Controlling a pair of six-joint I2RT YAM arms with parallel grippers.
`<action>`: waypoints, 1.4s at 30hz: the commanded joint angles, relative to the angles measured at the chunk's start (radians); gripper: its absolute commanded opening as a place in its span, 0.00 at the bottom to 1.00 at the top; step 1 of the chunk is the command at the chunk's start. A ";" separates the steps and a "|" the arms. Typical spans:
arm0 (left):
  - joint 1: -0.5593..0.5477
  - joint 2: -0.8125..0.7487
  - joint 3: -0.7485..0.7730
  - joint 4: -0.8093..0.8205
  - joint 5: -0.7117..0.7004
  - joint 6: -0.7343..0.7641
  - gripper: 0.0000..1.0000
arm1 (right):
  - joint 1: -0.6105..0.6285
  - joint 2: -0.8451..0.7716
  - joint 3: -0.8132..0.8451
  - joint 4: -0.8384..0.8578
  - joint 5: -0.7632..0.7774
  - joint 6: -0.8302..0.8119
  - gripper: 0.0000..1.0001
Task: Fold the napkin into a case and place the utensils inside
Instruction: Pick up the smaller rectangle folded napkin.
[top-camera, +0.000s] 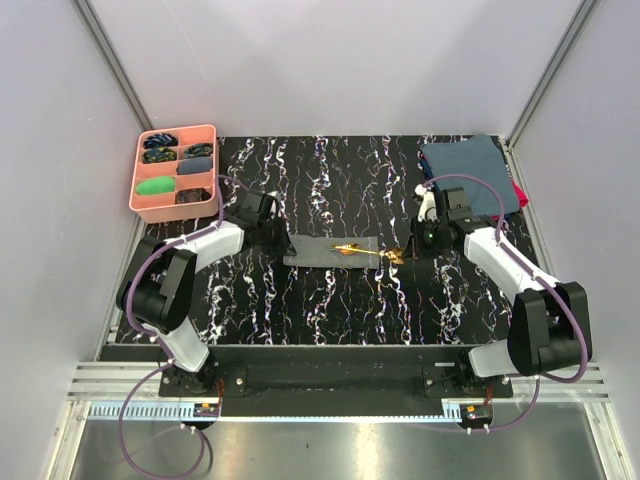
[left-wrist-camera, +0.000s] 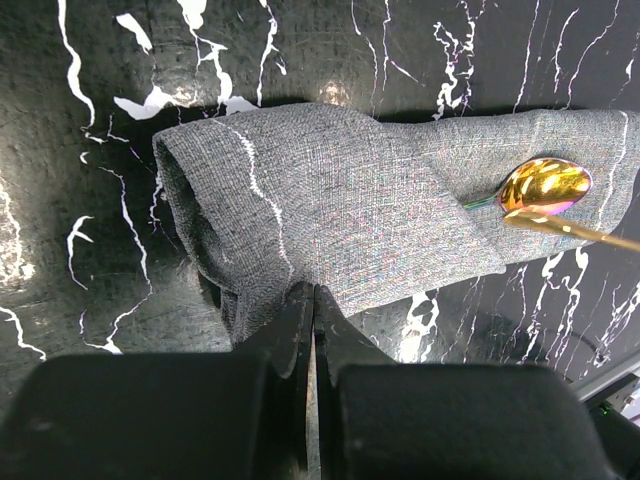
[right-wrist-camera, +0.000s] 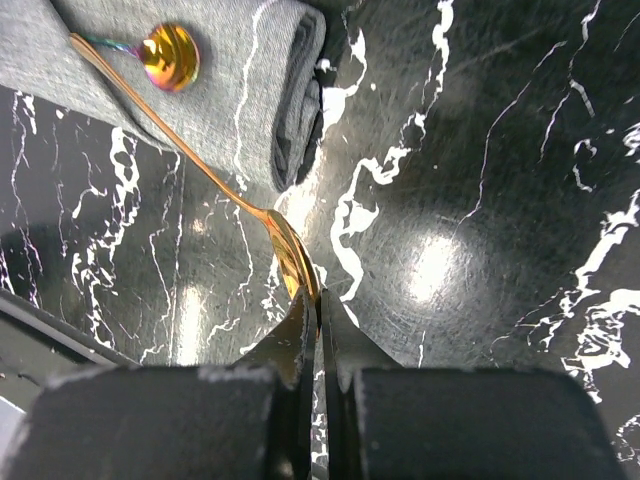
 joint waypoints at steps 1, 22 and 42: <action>0.007 -0.034 -0.002 0.023 -0.031 0.023 0.00 | 0.005 0.008 -0.007 0.040 -0.041 -0.015 0.00; 0.015 -0.014 -0.019 0.052 -0.010 0.022 0.00 | 0.048 0.119 -0.004 0.105 -0.144 -0.044 0.00; 0.015 -0.025 -0.015 0.061 0.010 0.016 0.00 | 0.194 0.384 0.220 0.199 -0.187 0.050 0.00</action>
